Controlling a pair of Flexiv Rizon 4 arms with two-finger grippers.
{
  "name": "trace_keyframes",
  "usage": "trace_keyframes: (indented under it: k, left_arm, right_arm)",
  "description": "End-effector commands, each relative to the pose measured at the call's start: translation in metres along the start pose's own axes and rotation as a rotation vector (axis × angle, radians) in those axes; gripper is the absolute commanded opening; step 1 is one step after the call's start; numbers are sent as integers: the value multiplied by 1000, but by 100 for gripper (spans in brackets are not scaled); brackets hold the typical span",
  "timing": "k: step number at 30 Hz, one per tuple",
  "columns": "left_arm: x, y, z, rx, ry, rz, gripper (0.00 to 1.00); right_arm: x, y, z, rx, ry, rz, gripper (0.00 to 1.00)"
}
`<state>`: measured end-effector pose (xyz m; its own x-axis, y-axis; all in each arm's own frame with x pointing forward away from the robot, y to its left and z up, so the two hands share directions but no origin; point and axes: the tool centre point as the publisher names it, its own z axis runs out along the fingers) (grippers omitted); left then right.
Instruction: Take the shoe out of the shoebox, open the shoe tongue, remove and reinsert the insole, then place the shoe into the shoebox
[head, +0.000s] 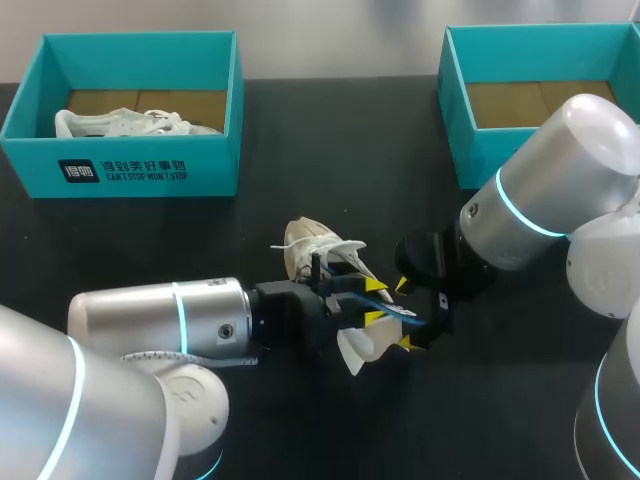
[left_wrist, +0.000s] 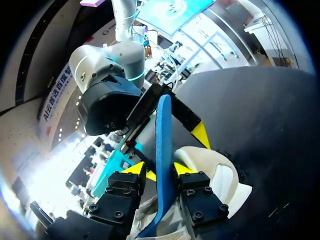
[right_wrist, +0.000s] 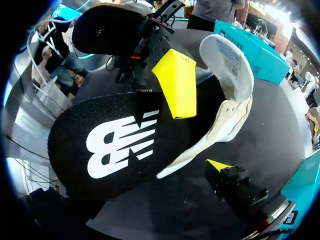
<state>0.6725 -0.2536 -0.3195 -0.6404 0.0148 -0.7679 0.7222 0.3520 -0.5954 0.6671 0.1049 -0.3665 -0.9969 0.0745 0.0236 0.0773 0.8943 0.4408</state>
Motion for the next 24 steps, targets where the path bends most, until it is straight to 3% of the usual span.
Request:
trace_keyframes:
  k: [1, 2, 7, 8, 10, 15, 24]
  left_arm:
    - [1, -3, -7, 22, 16, -3, 38]
    - [1, -4, -6, 22, 18, -3, 42]
    - [-1, -5, -5, 25, 58, 11, 35]
    - [-1, -5, -4, 27, 75, 15, 30]
    - [-1, -4, -1, 30, 104, 25, 0]
    - [3, 6, -1, 25, 139, 47, 0]
    - [10, 44, -4, -64, 195, 55, 0]
  right_arm:
    - [1, 0, 0, 1, -2, 0, 100]
    - [1, 0, 0, 1, -2, 0, 100]
    - [1, 0, 0, 1, -2, 0, 100]
    - [1, 0, 0, 1, -2, 0, 100]
    - [1, 0, 0, 1, -2, 0, 100]
    - [1, 0, 0, 1, -2, 0, 100]
    - [1, 0, 0, 1, -2, 0, 100]
